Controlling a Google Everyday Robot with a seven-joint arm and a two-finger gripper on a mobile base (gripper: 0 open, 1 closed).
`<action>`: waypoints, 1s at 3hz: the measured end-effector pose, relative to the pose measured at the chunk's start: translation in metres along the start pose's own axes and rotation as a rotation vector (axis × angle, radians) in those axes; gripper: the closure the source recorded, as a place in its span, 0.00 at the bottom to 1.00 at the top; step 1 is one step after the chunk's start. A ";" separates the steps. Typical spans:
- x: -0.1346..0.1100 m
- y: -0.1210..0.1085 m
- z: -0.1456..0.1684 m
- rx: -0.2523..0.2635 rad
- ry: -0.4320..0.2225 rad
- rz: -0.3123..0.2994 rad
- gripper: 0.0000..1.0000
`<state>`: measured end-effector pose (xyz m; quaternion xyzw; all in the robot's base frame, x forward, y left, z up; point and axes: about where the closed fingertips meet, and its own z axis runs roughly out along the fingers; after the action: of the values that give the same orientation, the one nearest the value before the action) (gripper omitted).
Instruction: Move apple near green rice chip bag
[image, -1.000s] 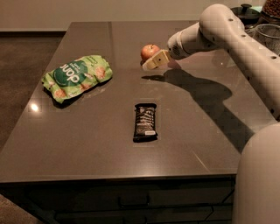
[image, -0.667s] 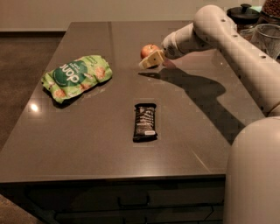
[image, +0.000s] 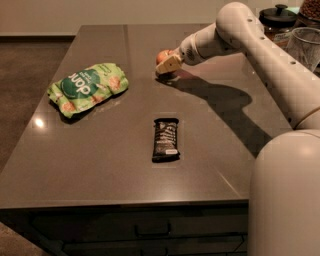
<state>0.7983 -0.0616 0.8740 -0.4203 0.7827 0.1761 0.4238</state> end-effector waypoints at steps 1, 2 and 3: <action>-0.016 0.024 -0.003 -0.065 -0.030 -0.049 0.85; -0.024 0.074 0.003 -0.186 -0.040 -0.120 1.00; -0.022 0.104 0.013 -0.256 -0.031 -0.157 1.00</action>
Offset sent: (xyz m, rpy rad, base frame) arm -0.0832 0.0800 0.0152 0.0314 -0.0008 0.3293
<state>0.7270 0.0189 0.8755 -0.5280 0.7121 0.2473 0.3911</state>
